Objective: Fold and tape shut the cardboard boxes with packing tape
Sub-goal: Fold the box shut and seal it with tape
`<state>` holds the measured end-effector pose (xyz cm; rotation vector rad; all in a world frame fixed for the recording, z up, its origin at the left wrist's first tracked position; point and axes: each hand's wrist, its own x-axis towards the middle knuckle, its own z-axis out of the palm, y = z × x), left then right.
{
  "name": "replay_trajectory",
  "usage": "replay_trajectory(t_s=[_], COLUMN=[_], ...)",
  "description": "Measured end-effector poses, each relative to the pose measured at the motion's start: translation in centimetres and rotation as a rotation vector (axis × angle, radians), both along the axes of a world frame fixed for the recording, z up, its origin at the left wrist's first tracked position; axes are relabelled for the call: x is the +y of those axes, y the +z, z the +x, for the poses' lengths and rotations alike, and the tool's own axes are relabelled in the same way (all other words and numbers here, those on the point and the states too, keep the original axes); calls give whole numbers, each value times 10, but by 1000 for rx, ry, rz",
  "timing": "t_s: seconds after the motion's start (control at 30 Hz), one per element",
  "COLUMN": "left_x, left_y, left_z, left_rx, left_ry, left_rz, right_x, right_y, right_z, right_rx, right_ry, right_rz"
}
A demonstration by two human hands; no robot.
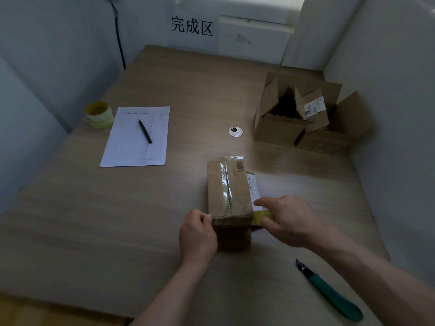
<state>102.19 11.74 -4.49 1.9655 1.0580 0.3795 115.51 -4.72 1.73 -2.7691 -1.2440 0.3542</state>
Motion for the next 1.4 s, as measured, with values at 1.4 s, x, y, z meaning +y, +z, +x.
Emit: replay_trajectory(t_s=[1.4], left_x=[46], left_y=[-30], left_z=[60], left_rx=[104], left_ry=[-1116], left_rz=[776], right_x=[-1], right_y=[-41], right_z=[10], right_rx=[-178], right_ry=[160], right_rz=[138])
